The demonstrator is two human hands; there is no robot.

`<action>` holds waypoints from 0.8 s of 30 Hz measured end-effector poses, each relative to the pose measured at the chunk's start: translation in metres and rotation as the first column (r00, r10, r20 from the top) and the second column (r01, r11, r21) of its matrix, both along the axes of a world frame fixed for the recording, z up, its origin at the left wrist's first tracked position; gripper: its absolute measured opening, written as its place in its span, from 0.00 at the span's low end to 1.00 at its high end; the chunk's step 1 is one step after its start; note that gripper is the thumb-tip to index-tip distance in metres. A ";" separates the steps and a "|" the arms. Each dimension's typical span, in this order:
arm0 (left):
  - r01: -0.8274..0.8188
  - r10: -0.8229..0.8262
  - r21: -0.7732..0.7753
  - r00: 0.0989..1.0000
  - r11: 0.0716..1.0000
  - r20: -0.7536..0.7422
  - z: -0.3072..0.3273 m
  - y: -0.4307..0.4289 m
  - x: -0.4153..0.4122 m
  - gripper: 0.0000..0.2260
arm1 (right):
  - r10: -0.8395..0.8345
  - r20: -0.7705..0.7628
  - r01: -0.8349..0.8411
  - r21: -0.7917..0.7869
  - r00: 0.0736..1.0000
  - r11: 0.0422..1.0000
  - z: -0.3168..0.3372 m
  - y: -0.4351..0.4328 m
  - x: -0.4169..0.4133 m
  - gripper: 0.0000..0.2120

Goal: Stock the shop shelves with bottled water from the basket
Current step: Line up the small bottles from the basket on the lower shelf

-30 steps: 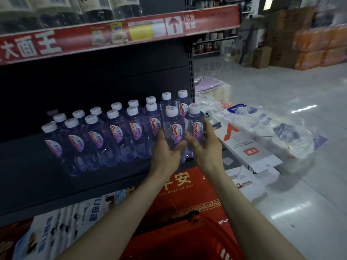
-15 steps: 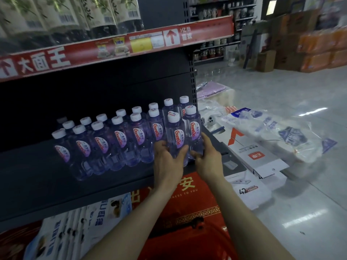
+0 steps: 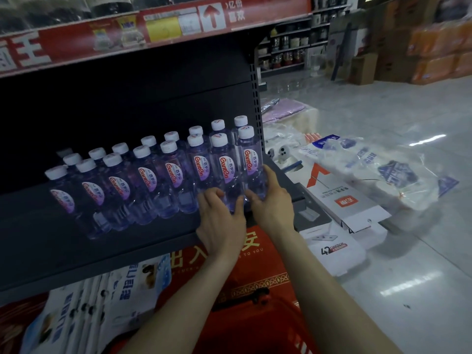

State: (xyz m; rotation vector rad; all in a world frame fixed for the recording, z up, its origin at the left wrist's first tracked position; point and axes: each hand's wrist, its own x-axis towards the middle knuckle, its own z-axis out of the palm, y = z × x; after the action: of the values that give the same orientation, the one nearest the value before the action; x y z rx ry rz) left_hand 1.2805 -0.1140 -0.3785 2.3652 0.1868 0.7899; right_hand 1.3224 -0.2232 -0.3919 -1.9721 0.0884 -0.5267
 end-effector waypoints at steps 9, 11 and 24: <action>-0.055 0.055 0.043 0.998 0.998 -0.002 -0.007 0.003 0.006 0.20 | -0.034 0.042 0.031 0.063 0.999 0.998 0.002 -0.005 -0.006 0.24; -0.073 0.072 0.055 0.997 0.996 0.016 -0.011 0.002 0.008 0.20 | -0.077 0.049 0.074 0.049 0.996 0.996 0.002 -0.002 -0.006 0.24; -0.124 0.124 -0.002 0.992 0.992 0.035 -0.020 -0.001 0.017 0.18 | -0.159 0.012 0.160 -0.060 0.987 0.985 0.003 -0.001 0.000 0.25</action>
State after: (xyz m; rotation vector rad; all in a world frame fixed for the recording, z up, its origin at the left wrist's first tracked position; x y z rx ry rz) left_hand 1.2975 -0.1148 -0.3981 2.3563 0.3219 0.8893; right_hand 1.3228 -0.2241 -0.3890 -2.0328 0.2294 -0.6474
